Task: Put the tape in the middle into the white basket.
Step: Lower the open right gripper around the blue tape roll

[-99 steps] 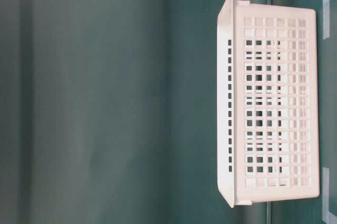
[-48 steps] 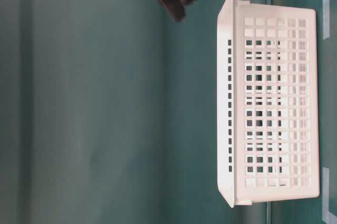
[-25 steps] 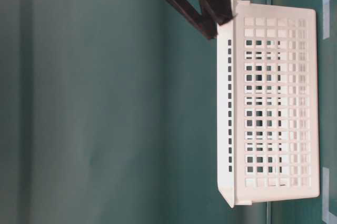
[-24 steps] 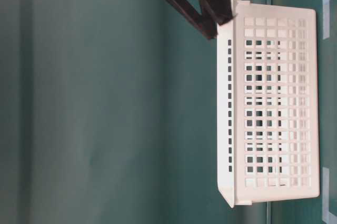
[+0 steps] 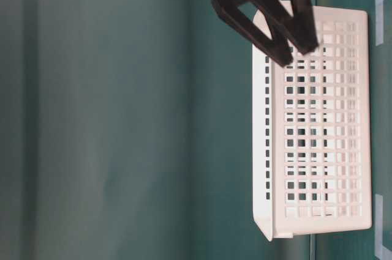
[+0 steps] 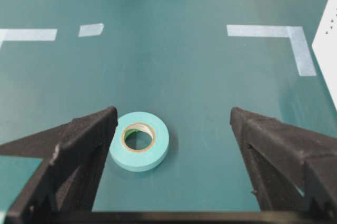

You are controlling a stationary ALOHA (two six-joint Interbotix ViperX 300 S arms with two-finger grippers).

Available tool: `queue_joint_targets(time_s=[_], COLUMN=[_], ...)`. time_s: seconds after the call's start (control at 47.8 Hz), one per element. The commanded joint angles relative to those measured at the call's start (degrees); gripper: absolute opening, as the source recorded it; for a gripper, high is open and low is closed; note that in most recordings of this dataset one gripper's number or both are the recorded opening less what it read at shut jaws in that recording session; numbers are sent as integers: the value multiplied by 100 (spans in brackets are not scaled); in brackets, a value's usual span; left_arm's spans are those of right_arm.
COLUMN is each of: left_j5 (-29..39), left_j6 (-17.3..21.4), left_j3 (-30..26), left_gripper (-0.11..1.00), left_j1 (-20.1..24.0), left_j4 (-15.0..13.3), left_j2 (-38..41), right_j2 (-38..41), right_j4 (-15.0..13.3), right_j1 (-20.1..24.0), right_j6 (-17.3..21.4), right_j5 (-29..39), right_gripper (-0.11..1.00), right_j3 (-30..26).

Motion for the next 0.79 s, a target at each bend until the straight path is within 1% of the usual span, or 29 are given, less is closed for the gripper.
queue_joint_targets(time_s=[0.0, 0.314, 0.544, 0.774], left_j5=[-53, -53, -53, -88], left_j6=[9, 9, 9, 9], left_j3=[-62, -62, -70, -44], left_gripper=[-11, -11, -11, -11], left_j1=[-9, -9, -9, -9], left_j4=[0, -9, -9, 0], left_j2=[44, 44, 44, 44], right_j2=[35, 360, 580, 773], right_j4=[-9, 0, -9, -9], right_j1=[9, 149, 167, 193], right_j6=[18, 35, 439, 519], right_j5=[35, 193, 193, 193], right_gripper=[97, 97, 97, 97], right_j3=[-202, -448, -527, -606])
